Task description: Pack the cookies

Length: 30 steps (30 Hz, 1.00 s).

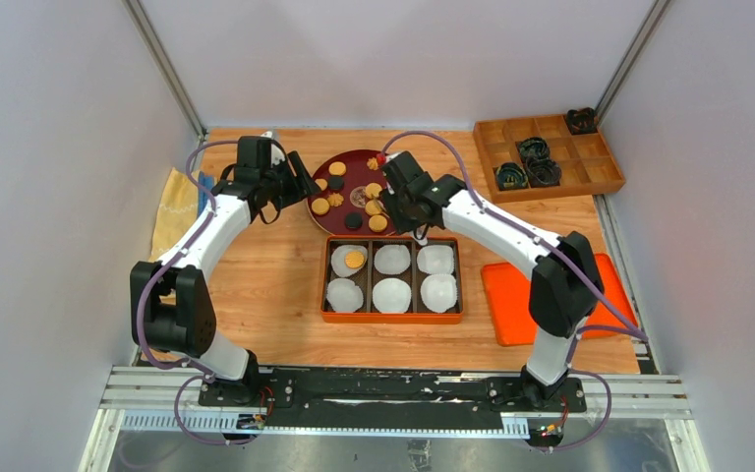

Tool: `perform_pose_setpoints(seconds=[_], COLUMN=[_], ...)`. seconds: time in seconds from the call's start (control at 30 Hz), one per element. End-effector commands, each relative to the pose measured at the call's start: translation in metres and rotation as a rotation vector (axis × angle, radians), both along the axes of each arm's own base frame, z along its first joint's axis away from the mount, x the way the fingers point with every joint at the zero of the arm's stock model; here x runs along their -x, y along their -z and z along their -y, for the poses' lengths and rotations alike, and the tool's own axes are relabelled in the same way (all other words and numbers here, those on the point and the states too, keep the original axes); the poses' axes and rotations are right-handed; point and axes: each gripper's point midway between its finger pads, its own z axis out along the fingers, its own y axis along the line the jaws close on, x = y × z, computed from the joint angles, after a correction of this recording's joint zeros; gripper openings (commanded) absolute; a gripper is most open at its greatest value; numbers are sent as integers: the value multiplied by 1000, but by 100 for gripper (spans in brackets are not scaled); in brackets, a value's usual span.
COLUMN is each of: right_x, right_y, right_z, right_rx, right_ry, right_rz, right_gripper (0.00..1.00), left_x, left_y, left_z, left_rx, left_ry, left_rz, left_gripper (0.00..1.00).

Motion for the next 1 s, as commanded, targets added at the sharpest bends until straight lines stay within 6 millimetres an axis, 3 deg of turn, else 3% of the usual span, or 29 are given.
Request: perform_pose_setpoints(seconds=[0.0, 0.3, 0.67, 0.97], right_x=[-24, -45, -51, -57], right_y=[-19, -1, 32, 19], right_z=[-8, -19, -21, -16], right_rx=[-8, 3, 7, -6], right_ry=[7, 2, -1, 48], right_rz=[69, 55, -27, -2], right_gripper=[23, 31, 36, 43], left_x=[1, 0, 0, 0], left_y=[-8, -6, -3, -9], left_z=[-1, -1, -2, -1], left_rx=[-8, -8, -13, -6], left_ry=[6, 5, -2, 1], left_rz=[25, 18, 12, 22], left_gripper=[63, 63, 63, 64])
